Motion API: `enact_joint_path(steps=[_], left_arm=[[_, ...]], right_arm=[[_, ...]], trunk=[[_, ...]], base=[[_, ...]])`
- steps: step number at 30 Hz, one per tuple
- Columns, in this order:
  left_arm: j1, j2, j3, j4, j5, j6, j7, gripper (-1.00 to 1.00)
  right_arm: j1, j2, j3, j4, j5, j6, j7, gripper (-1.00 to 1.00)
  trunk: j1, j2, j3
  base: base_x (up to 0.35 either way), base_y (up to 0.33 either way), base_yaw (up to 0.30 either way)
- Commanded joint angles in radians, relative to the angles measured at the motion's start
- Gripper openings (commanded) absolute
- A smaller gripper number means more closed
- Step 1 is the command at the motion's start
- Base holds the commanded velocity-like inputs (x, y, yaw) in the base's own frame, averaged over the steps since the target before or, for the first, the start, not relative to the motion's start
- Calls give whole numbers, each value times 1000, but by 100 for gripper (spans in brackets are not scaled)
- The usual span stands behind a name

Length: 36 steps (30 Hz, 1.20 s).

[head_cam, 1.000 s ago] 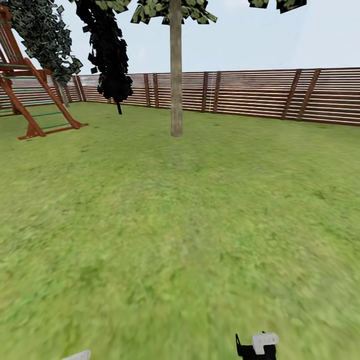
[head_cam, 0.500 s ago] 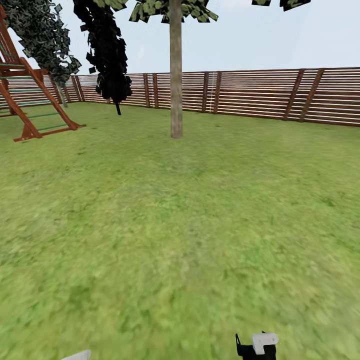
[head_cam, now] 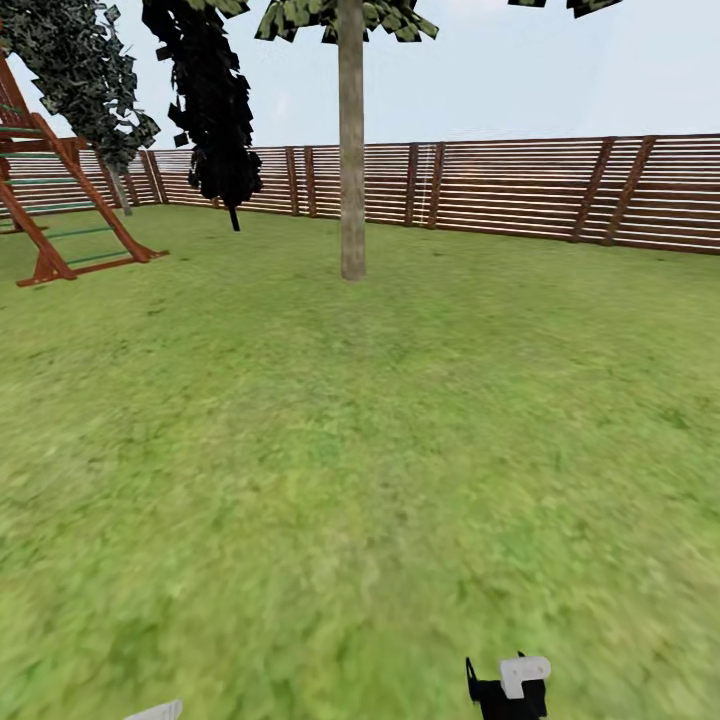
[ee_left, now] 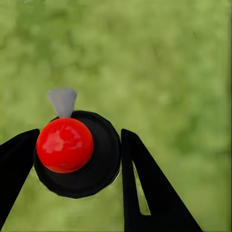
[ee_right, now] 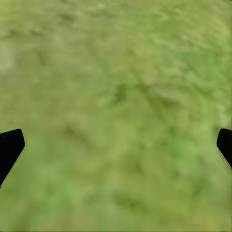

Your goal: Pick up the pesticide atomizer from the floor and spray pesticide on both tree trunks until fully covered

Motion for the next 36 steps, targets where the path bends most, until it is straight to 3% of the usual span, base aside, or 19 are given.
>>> enact_joint_path(steps=[1,36], left_arm=[[0,0,-9,0,8,-3,1,-100],[0,1,-9,0,8,-4,1,-100]], right_arm=[[0,0,9,0,-7,-2,-4,100],[0,0,7,1,-8,-2,-10,100]], trunk=[[0,0,-1],[0,0,0]], base=[[339,0,0],[339,0,-23]])
